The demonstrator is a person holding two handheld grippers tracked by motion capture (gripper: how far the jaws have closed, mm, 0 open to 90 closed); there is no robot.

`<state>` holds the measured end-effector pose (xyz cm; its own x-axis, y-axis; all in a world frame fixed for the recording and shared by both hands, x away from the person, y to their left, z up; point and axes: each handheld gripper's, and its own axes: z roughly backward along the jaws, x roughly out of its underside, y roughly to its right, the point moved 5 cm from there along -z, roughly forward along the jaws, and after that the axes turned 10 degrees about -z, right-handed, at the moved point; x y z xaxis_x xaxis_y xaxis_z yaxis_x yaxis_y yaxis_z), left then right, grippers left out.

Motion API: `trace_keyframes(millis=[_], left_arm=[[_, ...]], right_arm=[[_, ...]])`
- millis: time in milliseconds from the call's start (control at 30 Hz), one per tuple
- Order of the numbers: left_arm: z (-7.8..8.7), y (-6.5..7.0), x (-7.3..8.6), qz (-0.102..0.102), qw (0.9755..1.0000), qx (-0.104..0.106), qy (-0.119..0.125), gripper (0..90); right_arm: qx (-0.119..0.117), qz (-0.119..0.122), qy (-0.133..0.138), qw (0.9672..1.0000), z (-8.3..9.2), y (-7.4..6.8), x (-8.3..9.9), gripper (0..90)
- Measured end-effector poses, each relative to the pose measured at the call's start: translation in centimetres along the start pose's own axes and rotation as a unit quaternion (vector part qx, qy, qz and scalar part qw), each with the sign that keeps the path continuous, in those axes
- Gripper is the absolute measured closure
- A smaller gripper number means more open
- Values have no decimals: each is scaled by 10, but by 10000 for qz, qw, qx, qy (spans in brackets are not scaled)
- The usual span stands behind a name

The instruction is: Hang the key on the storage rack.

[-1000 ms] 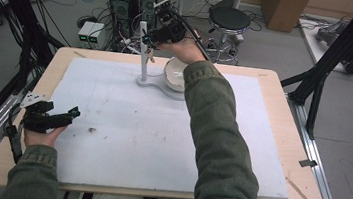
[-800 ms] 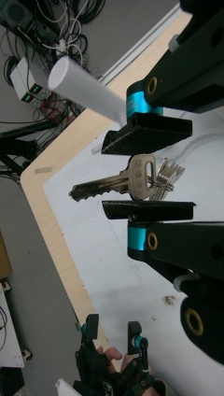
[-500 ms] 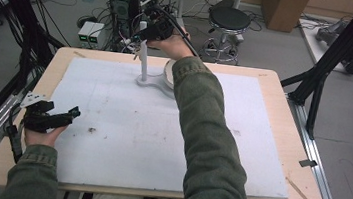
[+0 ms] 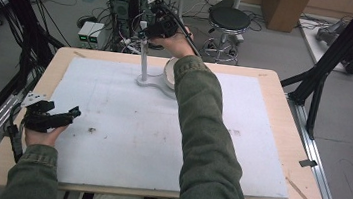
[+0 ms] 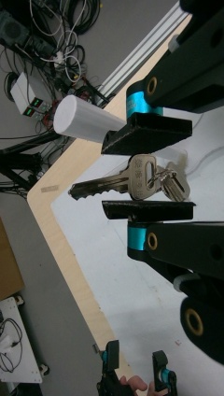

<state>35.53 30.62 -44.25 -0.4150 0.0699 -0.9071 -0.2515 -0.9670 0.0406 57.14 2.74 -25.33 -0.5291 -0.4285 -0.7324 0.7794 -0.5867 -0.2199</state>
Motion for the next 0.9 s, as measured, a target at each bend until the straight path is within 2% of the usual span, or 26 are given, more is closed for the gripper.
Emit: trace_keyframes(millis=[400,900], left_arm=[[0,-1,0,21,10000,-9,15,25],[-1,-1,0,52,10000,-30,6,25]], right_arm=[[165,-98,-55,9998,-13,4,2,668],[320,-518,17,9981,-21,7,4,660]])
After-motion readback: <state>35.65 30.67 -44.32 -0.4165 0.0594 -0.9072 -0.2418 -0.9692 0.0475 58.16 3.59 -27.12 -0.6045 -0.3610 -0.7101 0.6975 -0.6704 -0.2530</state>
